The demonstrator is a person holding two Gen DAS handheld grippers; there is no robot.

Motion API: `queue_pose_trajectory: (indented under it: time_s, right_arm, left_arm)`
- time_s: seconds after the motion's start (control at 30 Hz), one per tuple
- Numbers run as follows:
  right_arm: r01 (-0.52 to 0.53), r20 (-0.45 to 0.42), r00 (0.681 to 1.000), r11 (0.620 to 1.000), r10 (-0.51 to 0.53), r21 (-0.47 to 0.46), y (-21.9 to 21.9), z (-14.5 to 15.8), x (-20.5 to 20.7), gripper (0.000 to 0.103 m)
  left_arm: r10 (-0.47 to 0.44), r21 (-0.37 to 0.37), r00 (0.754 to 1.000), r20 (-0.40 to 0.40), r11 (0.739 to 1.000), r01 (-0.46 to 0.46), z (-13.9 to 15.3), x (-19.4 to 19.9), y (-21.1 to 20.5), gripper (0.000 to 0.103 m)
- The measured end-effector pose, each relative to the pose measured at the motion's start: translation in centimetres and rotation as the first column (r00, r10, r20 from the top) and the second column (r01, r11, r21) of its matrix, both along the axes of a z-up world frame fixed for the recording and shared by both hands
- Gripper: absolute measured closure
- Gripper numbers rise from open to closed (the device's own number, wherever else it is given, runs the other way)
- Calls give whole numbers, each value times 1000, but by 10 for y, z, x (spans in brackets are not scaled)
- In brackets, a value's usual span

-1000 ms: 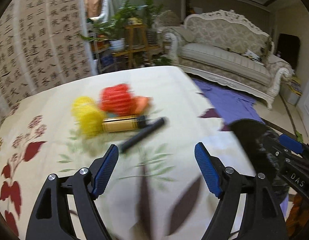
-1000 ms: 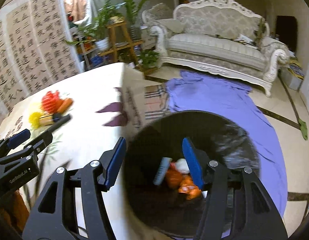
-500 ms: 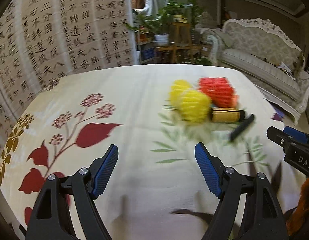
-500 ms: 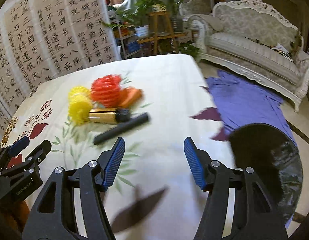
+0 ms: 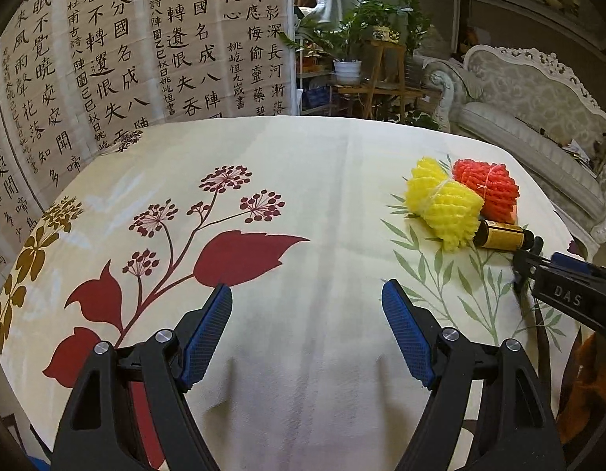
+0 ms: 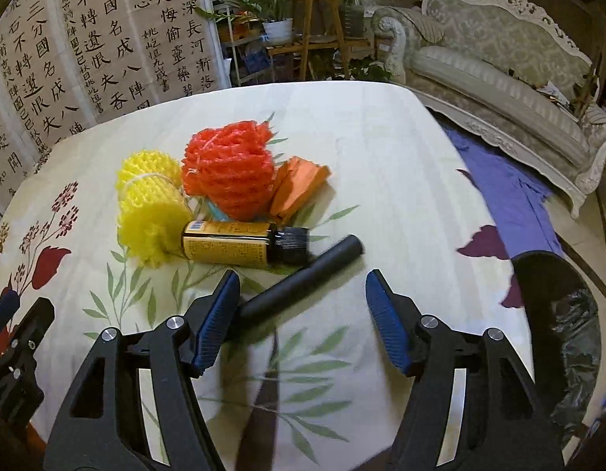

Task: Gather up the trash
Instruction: 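Grasp the yellow foam net with the left tool while the right tool grasps another black rod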

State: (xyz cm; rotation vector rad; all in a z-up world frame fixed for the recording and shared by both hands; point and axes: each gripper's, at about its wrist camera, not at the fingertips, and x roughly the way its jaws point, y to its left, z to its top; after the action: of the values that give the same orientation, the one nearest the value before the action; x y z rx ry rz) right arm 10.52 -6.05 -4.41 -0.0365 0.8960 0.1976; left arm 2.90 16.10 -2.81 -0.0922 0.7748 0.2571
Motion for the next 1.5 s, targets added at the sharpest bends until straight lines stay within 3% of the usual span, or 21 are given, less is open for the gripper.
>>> queue_pose_trajectory:
  time_s: [0.2, 0.27, 0.4, 0.57, 0.67, 1.2, 1.5]
  right_arm:
    - [7, 5, 1000, 1000, -7, 5, -23, -2, -11, 39]
    - [0, 11, 1000, 1000, 0, 21, -28, -2, -13, 48]
    - [-36, 22, 999, 999, 35, 35, -28, -1, -14, 55]
    - [-92, 19, 996, 995, 91, 34, -20, -1, -10, 84]
    - [-99, 19, 995, 995, 98, 29, -21, -1, -7, 91]
    - [-86, 16, 996, 996, 85, 28, -30, -2, 24, 90]
    - [-92, 14, 996, 995, 91, 41, -31, -2, 30, 90]
  left_arm:
    - [-9, -3, 1000, -7, 1000, 9, -1, 4, -1, 27]
    - [-16, -2, 1000, -8, 1000, 16, -2, 5, -4, 27]
    - [-30, -3, 999, -14, 1000, 30, -2, 8, -8, 27]
    - [-44, -10, 999, -19, 999, 44, -3, 14, -13, 27]
    - [-56, -17, 998, -27, 998, 56, -4, 20, -17, 27]
    - [-119, -21, 993, -25, 993, 119, -3, 54, -46, 25]
    - [-145, -20, 989, 3, 989, 145, 13, 70, -58, 23]
